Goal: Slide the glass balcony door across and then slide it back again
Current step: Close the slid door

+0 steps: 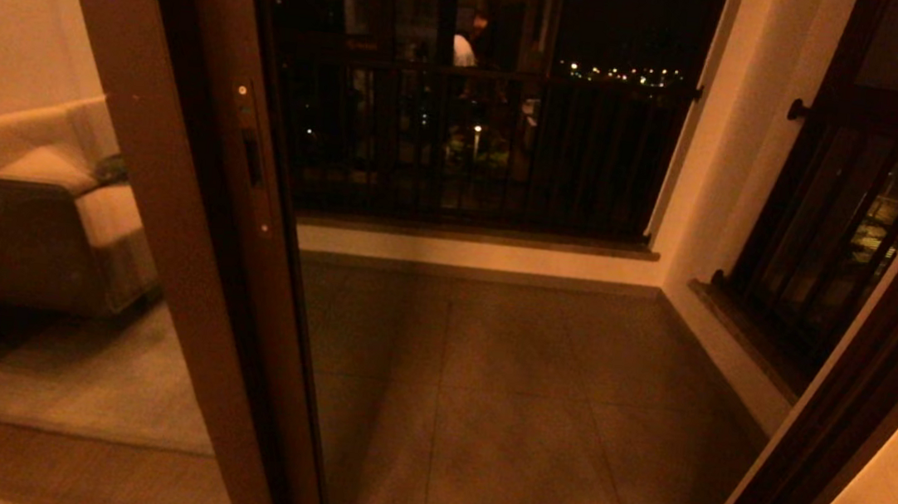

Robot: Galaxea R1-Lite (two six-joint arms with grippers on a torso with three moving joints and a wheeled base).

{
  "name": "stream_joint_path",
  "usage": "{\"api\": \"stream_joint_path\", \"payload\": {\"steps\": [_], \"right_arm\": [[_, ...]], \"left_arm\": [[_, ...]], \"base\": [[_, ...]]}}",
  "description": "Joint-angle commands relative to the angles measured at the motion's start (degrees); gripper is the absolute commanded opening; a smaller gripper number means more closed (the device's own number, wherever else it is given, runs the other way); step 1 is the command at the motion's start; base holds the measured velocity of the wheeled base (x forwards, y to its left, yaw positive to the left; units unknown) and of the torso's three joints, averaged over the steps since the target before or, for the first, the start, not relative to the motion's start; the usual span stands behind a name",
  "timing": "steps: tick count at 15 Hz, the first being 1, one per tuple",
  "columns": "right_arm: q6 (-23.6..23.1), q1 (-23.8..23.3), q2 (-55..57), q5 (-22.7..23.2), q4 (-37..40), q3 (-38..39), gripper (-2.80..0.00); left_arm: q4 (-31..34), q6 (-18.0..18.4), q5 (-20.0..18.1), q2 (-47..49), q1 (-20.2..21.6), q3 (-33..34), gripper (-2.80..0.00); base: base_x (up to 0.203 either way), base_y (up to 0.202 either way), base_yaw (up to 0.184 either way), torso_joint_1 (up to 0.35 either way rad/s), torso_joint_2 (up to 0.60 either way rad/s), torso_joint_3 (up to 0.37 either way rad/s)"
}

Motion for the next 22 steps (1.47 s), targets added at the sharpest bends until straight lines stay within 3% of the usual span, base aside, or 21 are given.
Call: {"api": "stream_joint_path", "payload": {"steps": [1,9,13,19,22], "right_arm": [[0.0,0.0,0.1,0.0,0.0,0.0,-2.8],[0.0,0.0,0.1,0.0,0.0,0.0,-2.8],[0.0,0.0,0.1,0.0,0.0,0.0,-2.8],[0.0,0.0,0.1,0.0,0.0,0.0,-2.8],[0.0,0.0,0.1,0.0,0.0,0.0,-2.8]], "left_arm": [[-0.1,-0.4,0.1,0.0,0.0,0.1,-2.8],[0.0,-0.9,0.2,0.0,0.0,-0.4,-2.8],[0.7,-1.1,-0.4,9.0,0.0,-11.1,-2.8],[1.1,-1.1,-9.1,28.9,0.1,-27.0,-2.8],[2.8,-1.0,-11.7,41.6,0.0,-37.9,-2.8]], "base": [[0.0,0.0,0.0,0.0,0.0,0.0],[0.0,0.0,0.0,0.0,0.0,0.0],[0.0,0.0,0.0,0.0,0.0,0.0],[0.0,0.0,0.0,0.0,0.0,0.0],[0.0,0.0,0.0,0.0,0.0,0.0]]}}
